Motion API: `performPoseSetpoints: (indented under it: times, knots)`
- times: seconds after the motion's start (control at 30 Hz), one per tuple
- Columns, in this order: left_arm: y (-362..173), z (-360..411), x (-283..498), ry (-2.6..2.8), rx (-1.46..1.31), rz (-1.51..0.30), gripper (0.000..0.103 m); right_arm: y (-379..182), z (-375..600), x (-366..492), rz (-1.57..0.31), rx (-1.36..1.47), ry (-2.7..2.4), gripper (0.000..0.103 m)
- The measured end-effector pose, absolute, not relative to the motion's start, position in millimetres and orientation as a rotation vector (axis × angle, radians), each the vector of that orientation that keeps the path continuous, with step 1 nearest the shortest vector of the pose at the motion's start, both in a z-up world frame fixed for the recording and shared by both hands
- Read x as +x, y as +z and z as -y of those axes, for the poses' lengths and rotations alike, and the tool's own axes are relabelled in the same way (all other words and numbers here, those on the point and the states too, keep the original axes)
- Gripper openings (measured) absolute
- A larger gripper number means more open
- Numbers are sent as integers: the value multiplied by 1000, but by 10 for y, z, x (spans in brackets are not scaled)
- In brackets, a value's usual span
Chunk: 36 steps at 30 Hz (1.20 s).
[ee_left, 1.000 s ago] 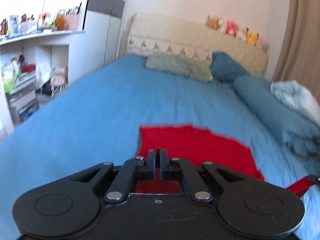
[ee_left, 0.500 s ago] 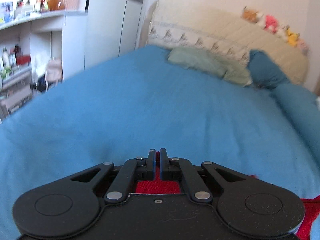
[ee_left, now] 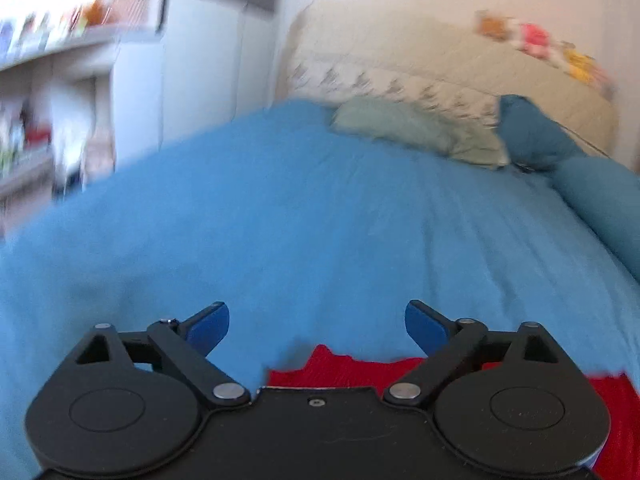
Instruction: Fold small clothes
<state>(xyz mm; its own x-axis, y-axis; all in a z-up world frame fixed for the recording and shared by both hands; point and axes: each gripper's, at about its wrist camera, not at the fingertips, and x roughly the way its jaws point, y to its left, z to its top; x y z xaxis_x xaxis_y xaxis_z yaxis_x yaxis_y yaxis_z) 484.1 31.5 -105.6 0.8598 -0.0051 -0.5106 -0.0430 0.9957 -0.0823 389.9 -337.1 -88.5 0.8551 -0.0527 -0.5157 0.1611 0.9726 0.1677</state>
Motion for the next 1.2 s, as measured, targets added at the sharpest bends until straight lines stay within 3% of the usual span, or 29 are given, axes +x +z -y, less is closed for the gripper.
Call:
performPoseSetpoints:
  times: [0.03, 0.3, 0.4, 0.5, 0.77, 0.97, 1.07, 1.2]
  knots:
    - [-1029, -276, 4720, -11, -50, -536, 103, -864, 3304, 3803, -534, 182, -106, 103]
    - [-1450, -43, 4053, -185, 58, -708, 103, -1280, 2611, 3259, -650, 31, 60, 103]
    - [-1704, -45, 4083, -173, 66, -815, 103, -1501, 2591, 3295, -710, -16, 37, 103]
    - [-1813, -180, 4039, -177, 36, -807, 103, -1617, 2886, 3260, -729, 22, -29, 103]
    - [-1761, -140, 4032, -145, 71, -868, 103, -1581, 3063, 3115, -743, 38, -96, 103]
    - [-1548, -81, 4094, -126, 45, -923, 101, -1186, 3259, 2749, -649, -9, -121, 103]
    - [-1299, 137, 3873, -177, 77, -798, 103, -1147, 3378, 2625, -715, 0, -33, 103]
    - [-1284, 431, 3838, -232, 26, -882, 103, -1319, 3361, 2507, -796, 54, 0, 103]
